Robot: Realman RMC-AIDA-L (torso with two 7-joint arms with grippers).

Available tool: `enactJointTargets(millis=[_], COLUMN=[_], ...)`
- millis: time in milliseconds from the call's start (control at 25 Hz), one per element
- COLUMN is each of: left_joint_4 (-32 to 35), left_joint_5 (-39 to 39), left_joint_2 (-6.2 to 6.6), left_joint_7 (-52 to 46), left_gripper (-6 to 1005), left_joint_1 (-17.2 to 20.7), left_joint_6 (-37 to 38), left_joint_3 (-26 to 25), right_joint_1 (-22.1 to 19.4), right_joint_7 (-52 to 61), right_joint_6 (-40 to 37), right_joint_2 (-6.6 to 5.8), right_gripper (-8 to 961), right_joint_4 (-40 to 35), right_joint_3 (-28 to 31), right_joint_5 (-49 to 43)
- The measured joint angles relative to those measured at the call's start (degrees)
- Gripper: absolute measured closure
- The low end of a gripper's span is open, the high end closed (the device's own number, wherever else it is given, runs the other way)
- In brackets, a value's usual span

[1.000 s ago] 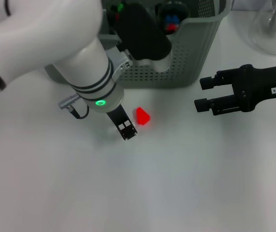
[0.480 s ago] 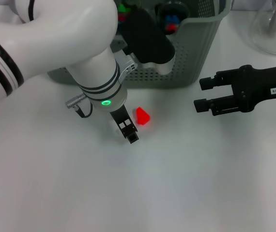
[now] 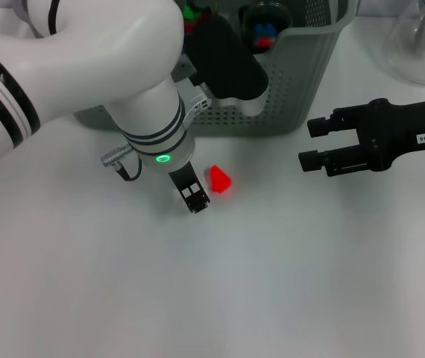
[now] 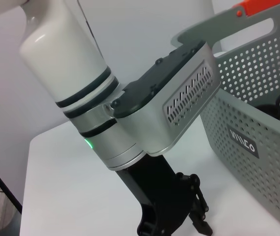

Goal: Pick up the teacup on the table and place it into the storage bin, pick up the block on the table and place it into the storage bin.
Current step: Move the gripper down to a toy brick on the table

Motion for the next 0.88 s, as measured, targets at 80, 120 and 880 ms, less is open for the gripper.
enactJointTargets(millis=[80, 120, 880], left_joint_4=[0.0, -0.1, -0.4], left_joint_5=[0.0, 0.0, 0.1], left_joint_2=[0.0, 0.0, 0.0], left_joint_7=[0.0, 0.0, -1.3], left_gripper=[501, 527, 710], left_joint_1=[0.0, 0.0, -0.6], left_joint_6=[0.0, 0.0, -0.5], left_joint_3=[0.2, 0.5, 2.2], right_joint_1=[0.1, 0.1, 0.3], right_joint_7=[0.0, 0.0, 0.1], right_joint_6=[0.0, 0.0, 0.0], right_joint_2=[-0.01, -0.01, -0.12], right_gripper=[174, 174, 173], right_joint_4=[0.0, 0.0, 0.0], right_joint_3=[0.0, 0.0, 0.0], right_joint_5=[0.0, 0.0, 0.0])
